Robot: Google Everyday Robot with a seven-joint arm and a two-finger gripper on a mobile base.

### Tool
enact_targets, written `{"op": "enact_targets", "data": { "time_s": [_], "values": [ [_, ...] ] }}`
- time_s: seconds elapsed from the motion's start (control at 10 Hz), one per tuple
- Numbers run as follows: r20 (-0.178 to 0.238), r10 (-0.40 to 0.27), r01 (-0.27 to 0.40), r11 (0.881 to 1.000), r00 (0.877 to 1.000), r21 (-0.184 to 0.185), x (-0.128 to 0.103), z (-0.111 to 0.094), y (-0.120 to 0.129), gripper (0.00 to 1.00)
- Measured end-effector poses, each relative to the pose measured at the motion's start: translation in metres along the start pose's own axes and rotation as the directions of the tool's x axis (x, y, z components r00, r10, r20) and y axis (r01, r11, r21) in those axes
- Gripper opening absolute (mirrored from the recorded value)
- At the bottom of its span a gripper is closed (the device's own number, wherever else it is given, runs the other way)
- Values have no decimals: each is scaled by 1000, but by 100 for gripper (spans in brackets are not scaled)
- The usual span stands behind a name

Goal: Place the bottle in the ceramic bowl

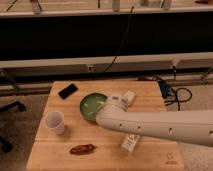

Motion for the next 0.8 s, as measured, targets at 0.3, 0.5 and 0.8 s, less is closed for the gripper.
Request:
{"op": "enact_targets", "data": {
  "time_s": [0.3,0.5,0.8],
  "values": [
    [-6,33,-33,995,999,-98,31,-11,35,77],
    [-9,56,-57,986,998,-158,48,-19,59,80],
    [14,99,-92,965,995,-247,63,-22,99,80]
  ]
}}
